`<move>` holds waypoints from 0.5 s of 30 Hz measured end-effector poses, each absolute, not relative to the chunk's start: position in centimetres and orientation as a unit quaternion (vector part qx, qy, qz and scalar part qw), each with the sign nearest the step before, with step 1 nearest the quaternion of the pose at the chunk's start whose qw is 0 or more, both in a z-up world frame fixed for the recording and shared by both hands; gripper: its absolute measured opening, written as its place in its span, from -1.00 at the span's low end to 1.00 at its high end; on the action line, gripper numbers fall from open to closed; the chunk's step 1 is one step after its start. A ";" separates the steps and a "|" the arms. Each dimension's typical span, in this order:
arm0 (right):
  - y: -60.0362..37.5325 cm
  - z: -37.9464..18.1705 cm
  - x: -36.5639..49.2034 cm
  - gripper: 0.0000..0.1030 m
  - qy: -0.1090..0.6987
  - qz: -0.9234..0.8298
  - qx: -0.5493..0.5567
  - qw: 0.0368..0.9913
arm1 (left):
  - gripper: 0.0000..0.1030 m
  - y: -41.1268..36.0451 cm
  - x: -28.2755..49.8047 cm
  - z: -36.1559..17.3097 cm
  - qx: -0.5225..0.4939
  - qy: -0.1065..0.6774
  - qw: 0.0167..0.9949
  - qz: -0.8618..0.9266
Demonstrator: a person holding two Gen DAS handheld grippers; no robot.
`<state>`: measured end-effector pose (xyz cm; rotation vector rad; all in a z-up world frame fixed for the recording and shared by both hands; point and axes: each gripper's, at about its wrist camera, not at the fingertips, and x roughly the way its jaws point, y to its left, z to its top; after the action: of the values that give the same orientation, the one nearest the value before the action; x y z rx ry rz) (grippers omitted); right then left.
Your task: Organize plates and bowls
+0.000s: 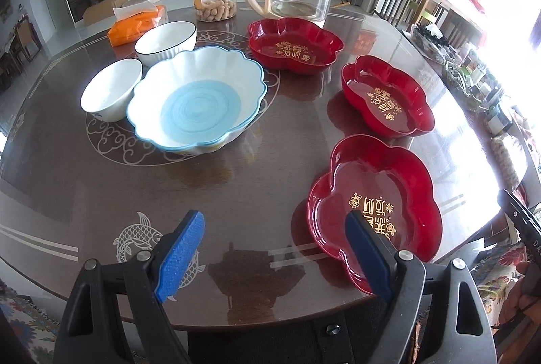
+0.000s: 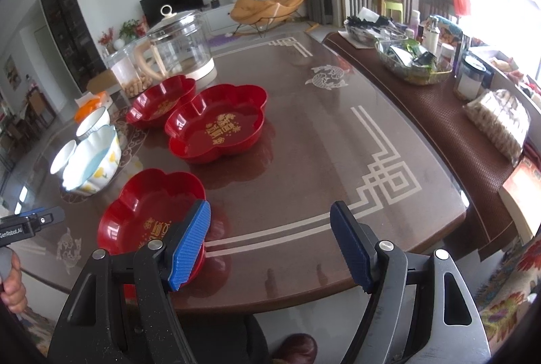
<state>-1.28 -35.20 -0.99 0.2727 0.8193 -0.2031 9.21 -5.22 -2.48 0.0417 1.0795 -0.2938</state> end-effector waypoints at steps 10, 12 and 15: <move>-35.8 -1.0 -0.9 0.49 0.403 -0.097 0.132 0.901 | 0.65 -6.0 10.6 -1.8 0.008 0.517 0.843 -0.148; -35.9 -1.1 -0.6 0.49 0.406 -0.095 0.130 0.900 | 0.65 -6.6 11.3 -1.7 0.008 0.522 0.839 -0.154; -36.4 -1.0 0.6 0.49 0.416 -0.080 0.131 0.897 | 0.65 -7.9 13.1 -1.3 0.014 0.525 0.836 -0.160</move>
<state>0.61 -36.37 -1.00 0.2707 0.8610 -0.1650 13.11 -7.91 -1.31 0.0299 1.1105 -0.3379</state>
